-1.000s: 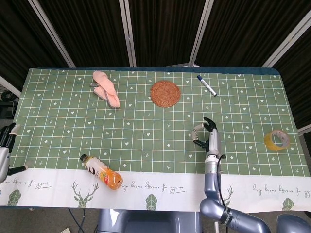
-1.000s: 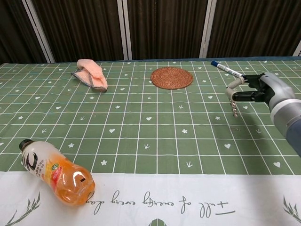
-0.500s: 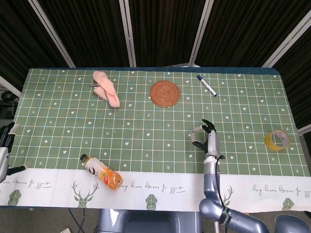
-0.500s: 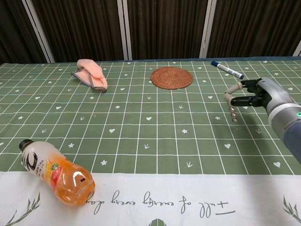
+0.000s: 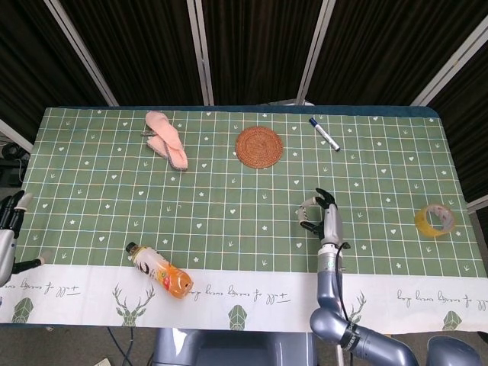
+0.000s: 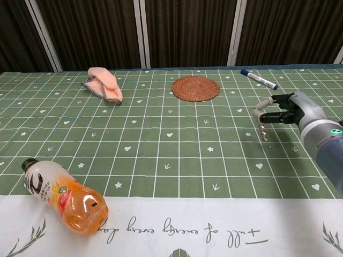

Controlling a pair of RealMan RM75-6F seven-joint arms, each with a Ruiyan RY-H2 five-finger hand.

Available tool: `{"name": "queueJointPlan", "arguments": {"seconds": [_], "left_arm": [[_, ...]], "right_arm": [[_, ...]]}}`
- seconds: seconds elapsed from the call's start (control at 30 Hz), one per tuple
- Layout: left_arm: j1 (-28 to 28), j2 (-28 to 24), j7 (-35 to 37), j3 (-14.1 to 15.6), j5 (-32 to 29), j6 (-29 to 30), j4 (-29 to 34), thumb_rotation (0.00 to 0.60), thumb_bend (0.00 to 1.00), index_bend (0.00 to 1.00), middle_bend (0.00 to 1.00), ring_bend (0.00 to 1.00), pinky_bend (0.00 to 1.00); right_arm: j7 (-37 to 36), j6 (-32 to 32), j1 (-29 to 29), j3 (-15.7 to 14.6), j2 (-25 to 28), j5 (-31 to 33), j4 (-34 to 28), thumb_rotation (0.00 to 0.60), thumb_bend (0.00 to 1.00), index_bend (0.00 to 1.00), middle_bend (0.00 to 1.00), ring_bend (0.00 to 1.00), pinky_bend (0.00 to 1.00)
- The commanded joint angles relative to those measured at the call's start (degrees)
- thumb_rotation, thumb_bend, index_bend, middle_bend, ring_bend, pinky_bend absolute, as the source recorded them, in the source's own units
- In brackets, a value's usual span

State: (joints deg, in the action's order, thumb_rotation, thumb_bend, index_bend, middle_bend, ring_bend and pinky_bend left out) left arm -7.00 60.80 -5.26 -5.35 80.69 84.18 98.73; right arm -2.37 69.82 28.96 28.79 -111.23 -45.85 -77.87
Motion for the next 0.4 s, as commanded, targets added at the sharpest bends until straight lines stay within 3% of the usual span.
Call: {"name": "queueJointPlan", "arguments": {"seconds": [0.03,0.4], "left_arm": [[0.0,0.1,-0.1,-0.1,-0.2,-0.1,-0.2,0.6,0.04,0.0,0.0,0.0,0.0],[-0.2,0.3,-0.1,-0.2,-0.8,-0.5,-0.6,0.6,0.04,0.0,0.0,0.0,0.0]], "right_arm": [[-0.1,-0.2,0.1,-0.1,-0.4,-0.2,0.6,0.6,0.41,0.59,0.12,0.0,0.0],[-0.5,-1.3,0.9,0.6,-1.6,-0.3,3.2,0.6,0.41,0.59,0.12,0.0,0.0]]}}
